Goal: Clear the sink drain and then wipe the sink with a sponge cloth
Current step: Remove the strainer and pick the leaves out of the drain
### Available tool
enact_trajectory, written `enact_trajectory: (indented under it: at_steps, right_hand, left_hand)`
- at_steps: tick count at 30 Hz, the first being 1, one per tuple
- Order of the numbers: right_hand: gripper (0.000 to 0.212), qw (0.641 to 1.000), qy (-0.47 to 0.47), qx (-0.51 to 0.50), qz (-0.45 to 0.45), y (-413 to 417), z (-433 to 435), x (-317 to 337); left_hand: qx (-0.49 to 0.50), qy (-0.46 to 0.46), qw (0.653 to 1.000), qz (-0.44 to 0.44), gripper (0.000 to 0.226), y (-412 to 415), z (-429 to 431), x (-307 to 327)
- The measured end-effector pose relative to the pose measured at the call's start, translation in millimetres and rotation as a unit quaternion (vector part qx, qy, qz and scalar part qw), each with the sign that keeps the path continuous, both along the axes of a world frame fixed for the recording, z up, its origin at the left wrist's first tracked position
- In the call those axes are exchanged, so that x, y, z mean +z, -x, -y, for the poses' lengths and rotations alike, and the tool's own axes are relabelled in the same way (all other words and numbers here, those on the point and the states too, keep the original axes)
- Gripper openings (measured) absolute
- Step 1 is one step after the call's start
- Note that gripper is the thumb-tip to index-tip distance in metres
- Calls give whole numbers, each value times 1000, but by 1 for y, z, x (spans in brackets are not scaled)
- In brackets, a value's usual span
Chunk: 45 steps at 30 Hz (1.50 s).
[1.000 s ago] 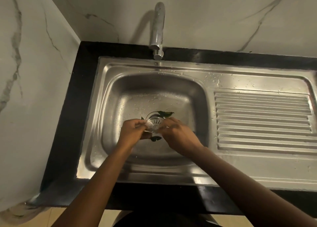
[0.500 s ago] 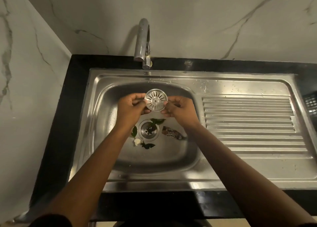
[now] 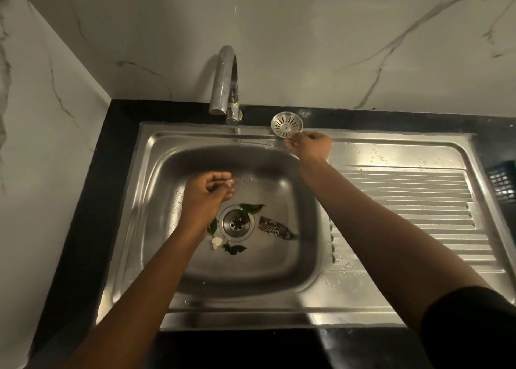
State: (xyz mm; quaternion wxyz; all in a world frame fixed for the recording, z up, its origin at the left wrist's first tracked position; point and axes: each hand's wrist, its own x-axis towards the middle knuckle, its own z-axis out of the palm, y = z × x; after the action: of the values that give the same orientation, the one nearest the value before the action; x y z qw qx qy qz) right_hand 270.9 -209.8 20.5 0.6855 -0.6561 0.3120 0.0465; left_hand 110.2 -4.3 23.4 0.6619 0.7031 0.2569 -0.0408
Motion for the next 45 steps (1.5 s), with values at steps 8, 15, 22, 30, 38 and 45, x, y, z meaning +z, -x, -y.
enact_trajectory:
  at_steps: [8,15,22,30,38,45]
  right_hand:
    - [7,998,-29,-42,-24,-11,-5,-8]
    - [11,997,-79,-25,2,11,2,-15]
    - [4,907,224,355,27,82,-19,-63]
    - [51,727,424,540,7,104,-50,-124]
    - [65,622,541,564,35,109,-71,-160]
    - [44,578,573,575,82,121,-67,-171]
  left_hand:
    - [15,-31,999,-23,22,13,-11,-16]
    - [-9,-110,993,-32,27,21,-20,-28]
    - [-139,-268,949,-90,55,33,-32,-75]
    - [-243,-346,888,-179,78,39,-31,-120]
    - [-346,-412,825,-174,61,41,-22,-146]
    - [-363,-443,808,-134,36,45,-18,-155]
